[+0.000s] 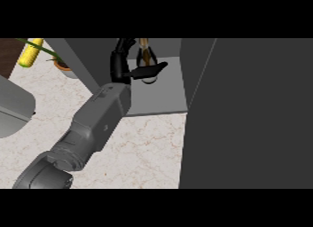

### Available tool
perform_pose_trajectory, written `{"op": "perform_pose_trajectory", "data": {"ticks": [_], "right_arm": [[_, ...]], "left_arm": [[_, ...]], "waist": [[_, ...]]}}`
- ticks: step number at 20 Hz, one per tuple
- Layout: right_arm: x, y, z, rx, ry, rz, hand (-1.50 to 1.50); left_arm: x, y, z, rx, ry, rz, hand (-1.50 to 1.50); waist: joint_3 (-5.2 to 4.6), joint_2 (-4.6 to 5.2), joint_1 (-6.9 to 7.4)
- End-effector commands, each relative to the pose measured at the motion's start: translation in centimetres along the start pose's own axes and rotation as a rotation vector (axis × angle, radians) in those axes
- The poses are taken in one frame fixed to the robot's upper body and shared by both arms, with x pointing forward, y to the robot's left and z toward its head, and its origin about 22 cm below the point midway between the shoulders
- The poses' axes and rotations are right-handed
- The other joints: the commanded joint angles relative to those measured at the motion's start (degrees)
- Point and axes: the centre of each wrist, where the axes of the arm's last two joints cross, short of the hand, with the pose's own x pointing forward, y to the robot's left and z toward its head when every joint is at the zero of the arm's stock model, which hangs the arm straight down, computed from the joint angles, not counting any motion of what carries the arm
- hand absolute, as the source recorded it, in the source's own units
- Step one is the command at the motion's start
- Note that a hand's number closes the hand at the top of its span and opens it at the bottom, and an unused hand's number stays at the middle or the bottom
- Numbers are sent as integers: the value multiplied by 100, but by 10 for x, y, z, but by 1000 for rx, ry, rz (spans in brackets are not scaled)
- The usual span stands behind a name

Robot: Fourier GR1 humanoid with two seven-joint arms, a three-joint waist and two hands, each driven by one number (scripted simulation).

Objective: Pick up the wine, place it into the cabinet and close the cabinet

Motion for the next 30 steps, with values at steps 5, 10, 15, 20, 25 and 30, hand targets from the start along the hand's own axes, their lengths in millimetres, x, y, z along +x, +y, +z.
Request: {"op": "perform_pose_trajectory", "data": {"ticks": [5,10,15,20,25,30], "right_arm": [[13,-5,7,24,-24,-8,-150],[2,-5,3,29,-11,0,-150],[15,-3,5,35,-28,-1,-150],[4,-8,3,40,-24,-13,-150],[7,6,-5,18,-10,-12,-150],[16,1,5,28,-30,-21,-150]], "left_arm": [[-20,22,9,19,20,-110,-150],[-15,36,-1,43,3,-116,-150],[-21,31,7,62,-17,-72,-150],[-28,23,18,27,-26,-61,-150],[-34,38,18,-27,-24,2,-150],[-27,29,15,-60,-28,8,-150]], "waist": [[-24,65,-47],[-23,87,-51],[-30,56,-4],[-22,74,-43],[-34,41,71],[-28,38,4]]}}
